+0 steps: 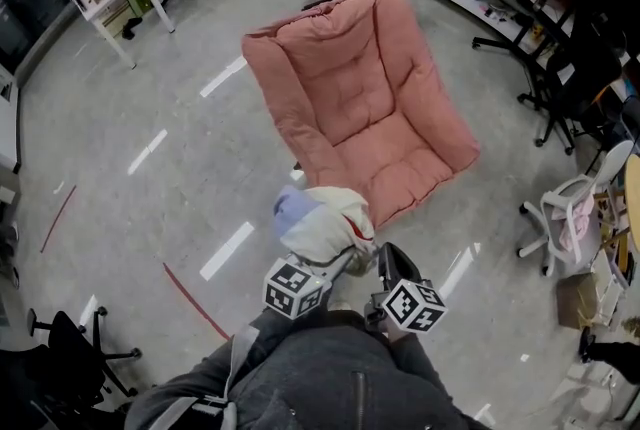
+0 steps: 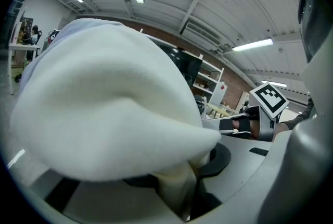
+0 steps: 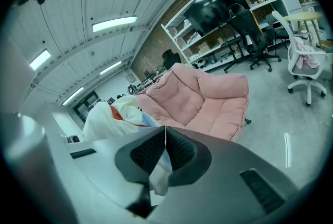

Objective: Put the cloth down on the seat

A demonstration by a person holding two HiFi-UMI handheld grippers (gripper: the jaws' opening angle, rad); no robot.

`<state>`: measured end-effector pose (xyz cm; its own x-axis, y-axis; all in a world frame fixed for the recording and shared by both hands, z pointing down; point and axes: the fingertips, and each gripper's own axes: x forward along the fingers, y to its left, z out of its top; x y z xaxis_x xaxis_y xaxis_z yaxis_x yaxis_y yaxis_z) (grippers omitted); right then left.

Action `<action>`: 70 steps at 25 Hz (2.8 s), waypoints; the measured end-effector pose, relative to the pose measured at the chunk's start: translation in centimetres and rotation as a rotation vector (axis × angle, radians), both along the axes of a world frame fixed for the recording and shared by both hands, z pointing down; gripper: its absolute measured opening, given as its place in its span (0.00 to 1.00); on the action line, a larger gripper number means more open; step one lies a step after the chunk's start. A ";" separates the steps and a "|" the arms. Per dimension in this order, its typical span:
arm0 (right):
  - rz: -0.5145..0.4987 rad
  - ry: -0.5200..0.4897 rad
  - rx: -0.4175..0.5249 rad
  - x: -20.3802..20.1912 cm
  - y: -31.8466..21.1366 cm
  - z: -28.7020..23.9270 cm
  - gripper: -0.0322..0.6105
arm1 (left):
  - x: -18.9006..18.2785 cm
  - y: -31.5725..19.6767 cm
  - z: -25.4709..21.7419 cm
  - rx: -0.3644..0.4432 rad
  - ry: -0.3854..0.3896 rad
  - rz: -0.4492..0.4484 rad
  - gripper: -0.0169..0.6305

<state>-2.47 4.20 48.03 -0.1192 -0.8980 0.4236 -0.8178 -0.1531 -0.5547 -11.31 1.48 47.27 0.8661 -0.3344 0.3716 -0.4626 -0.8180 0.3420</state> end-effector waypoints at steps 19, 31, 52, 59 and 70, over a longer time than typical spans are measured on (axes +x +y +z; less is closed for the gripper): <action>0.094 -0.037 -0.012 5.0 -13.7 -0.6 0.07 | 4.7 -15.4 -1.6 0.014 -0.011 0.066 0.28; 0.241 0.010 -0.048 8.1 -18.1 -0.4 0.07 | 9.0 -21.5 -1.3 -0.012 0.037 0.216 0.28; 0.400 0.018 -0.107 14.5 -14.0 2.0 0.07 | 18.4 -18.4 1.7 -0.056 -0.020 0.518 0.28; 0.460 0.027 -0.117 20.0 -13.1 4.2 0.07 | 23.9 -17.5 5.0 -0.004 -0.119 0.628 0.28; 0.476 -0.026 -0.126 27.0 -14.6 10.3 0.07 | 31.3 -17.4 11.9 0.107 -0.269 0.761 0.28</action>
